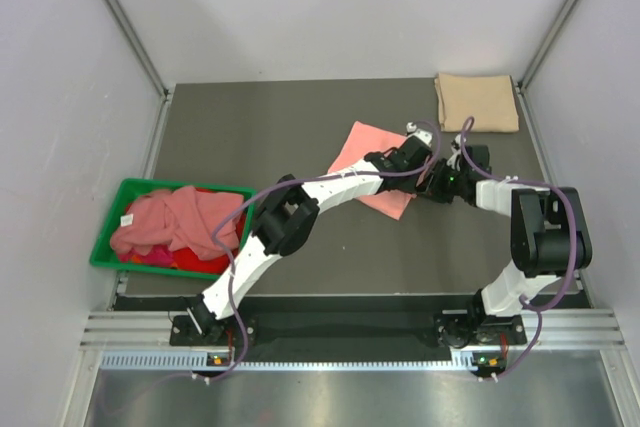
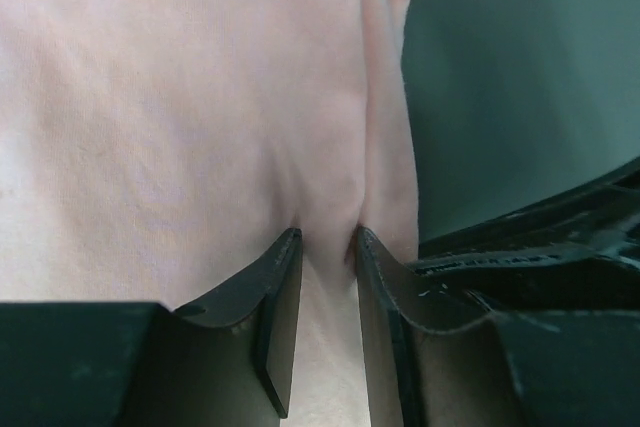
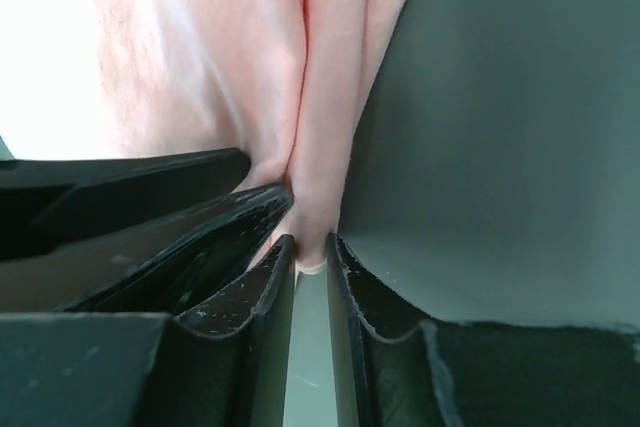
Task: Fold and stack the t-shirts
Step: Fold the tshirt
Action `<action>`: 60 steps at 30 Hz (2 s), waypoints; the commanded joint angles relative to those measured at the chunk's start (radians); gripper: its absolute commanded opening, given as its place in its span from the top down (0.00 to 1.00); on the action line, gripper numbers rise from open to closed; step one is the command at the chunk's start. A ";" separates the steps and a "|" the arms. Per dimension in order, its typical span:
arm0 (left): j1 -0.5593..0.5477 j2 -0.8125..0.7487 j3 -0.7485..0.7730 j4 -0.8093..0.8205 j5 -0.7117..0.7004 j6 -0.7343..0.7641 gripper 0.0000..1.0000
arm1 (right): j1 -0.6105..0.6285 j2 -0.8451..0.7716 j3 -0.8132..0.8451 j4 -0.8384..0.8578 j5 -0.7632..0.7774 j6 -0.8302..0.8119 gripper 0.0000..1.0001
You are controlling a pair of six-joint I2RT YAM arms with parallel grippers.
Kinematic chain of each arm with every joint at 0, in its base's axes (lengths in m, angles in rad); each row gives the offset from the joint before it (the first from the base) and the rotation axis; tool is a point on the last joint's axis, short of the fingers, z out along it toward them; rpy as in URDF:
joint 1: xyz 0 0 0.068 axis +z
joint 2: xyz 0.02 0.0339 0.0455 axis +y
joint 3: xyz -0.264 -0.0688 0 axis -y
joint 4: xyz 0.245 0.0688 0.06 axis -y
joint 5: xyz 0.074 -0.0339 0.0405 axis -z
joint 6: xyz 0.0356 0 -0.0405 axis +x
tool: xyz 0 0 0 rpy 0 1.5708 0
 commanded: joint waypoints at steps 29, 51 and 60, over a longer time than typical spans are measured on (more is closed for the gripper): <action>-0.027 -0.143 -0.035 0.083 -0.016 0.024 1.00 | 0.001 -0.161 -0.203 0.228 -0.085 0.173 1.00; -0.037 -0.208 -0.139 0.131 0.025 0.021 1.00 | 0.117 -0.249 -0.340 0.362 0.002 0.350 1.00; -0.050 -0.277 -0.268 0.198 0.065 0.043 1.00 | 0.159 -0.240 -0.454 0.536 0.073 0.423 1.00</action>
